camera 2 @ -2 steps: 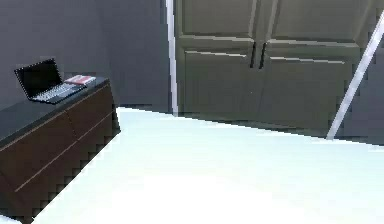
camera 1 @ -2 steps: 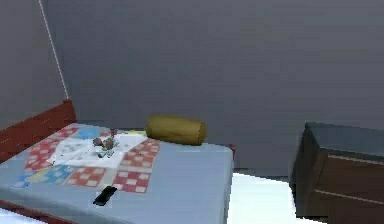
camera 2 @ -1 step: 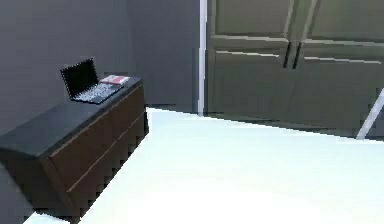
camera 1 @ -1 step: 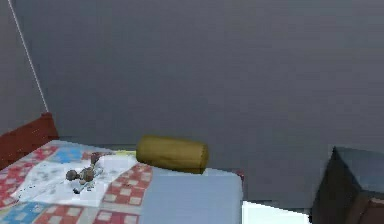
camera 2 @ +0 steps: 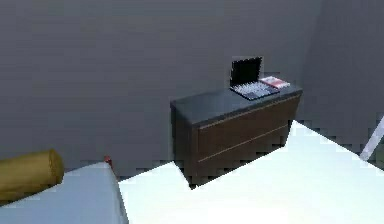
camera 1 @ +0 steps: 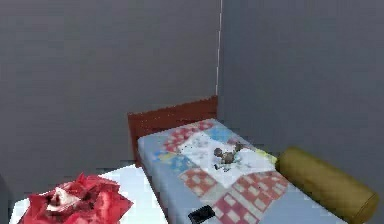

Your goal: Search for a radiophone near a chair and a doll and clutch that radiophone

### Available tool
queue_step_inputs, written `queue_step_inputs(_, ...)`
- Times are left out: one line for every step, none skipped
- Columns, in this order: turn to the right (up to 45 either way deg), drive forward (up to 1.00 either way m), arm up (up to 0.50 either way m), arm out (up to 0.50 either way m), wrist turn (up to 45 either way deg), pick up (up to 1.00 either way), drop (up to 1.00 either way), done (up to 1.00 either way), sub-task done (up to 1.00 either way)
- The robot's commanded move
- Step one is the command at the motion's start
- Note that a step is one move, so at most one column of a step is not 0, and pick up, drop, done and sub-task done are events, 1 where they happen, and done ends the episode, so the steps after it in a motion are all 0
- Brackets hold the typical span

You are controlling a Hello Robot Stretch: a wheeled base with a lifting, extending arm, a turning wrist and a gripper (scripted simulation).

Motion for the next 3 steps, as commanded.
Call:
queue_step_inputs(-45.0,0.00,0.00,0.00,0.0,0.00,0.00,0.00,0.00)
queue_step_inputs(-36.0,0.00,0.00,0.00,0.0,0.00,0.00,0.00,0.00)
queue_step_inputs(0.0,0.00,0.50,0.00,0.0,0.00,0.00,0.00,0.00)
